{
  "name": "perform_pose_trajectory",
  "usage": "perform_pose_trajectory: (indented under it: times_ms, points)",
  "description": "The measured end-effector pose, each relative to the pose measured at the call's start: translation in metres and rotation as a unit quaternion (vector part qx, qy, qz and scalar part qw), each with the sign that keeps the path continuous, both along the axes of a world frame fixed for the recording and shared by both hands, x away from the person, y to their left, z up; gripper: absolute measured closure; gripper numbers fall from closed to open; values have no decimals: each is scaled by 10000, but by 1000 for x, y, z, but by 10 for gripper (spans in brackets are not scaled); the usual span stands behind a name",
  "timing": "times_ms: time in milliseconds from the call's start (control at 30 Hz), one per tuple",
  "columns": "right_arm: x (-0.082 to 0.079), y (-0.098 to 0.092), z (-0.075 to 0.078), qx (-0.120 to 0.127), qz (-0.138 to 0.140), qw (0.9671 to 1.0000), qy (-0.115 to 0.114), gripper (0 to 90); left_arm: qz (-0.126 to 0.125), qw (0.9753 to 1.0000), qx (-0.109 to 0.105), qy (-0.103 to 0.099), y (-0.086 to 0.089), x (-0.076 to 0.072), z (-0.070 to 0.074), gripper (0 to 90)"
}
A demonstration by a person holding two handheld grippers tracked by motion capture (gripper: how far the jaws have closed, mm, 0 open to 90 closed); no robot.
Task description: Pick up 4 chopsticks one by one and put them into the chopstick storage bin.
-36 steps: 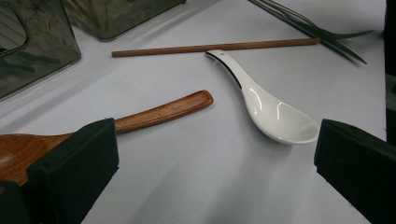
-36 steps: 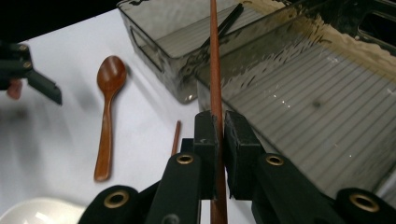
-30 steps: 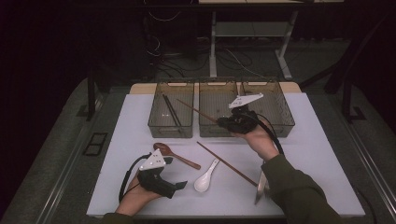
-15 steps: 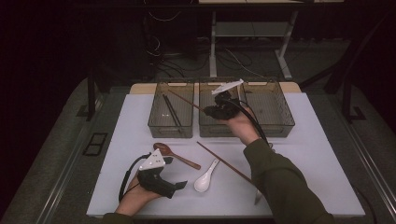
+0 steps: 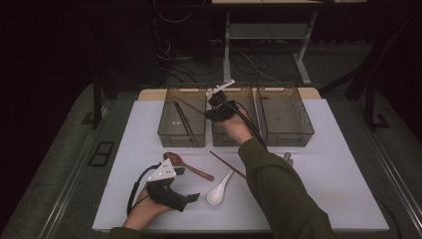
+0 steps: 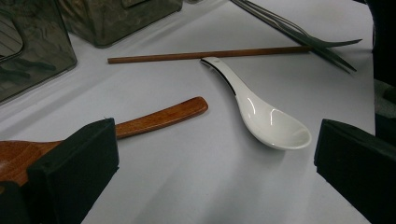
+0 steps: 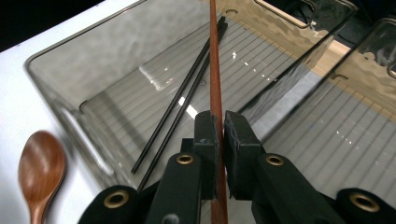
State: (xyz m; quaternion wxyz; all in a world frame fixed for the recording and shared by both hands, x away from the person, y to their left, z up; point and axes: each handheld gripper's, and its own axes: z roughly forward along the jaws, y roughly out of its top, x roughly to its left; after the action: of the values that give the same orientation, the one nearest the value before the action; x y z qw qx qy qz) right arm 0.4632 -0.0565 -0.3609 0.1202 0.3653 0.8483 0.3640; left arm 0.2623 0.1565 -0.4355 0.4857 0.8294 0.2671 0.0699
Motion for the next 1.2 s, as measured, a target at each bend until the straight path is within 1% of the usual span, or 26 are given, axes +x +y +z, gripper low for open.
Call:
perform_pose_trajectory:
  times_ms: [100, 267, 300, 400, 600, 767, 833, 1033, 1133, 1200]
  points:
    - [7, 9, -2, -40, -70, 9999, 62, 835, -12, 10000, -15, -21, 0, 0, 0, 0]
    - [18, 26, -5, -175, -166, 9996, 133, 835, -46, 10000, -34, 1, -1, 0, 0, 0]
    - [20, 30, -5, -238, -219, 9994, 130, 835, -50, 10000, -36, 1, 0, 0, 0, 0]
    - [23, 37, -7, -291, -245, 9991, 177, 835, -49, 10000, -54, 4, 0, 0, 1, 0]
    - [26, 51, -9, -389, -261, 9987, 188, 834, -64, 10000, -61, 12, 0, 0, 1, 0]
    - [25, 53, -9, -364, -228, 9989, 210, 821, -62, 10000, -68, 4, 0, 0, 1, 0]
    - [26, 52, -8, -299, -219, 9990, 246, 761, -62, 10000, -61, 19, -1, 0, 1, 0]
    - [25, 48, -5, -154, -149, 9995, 211, 593, -61, 10000, -57, 3, 0, 0, 0, 0]
    - [23, 44, -2, -62, -118, 9997, 186, 543, -54, 10000, -52, -4, 0, 0, 0, 0]
    - [21, 41, 1, 54, -80, 9998, 176, 521, -55, 10000, -35, -5, 1, 0, 0, 0]
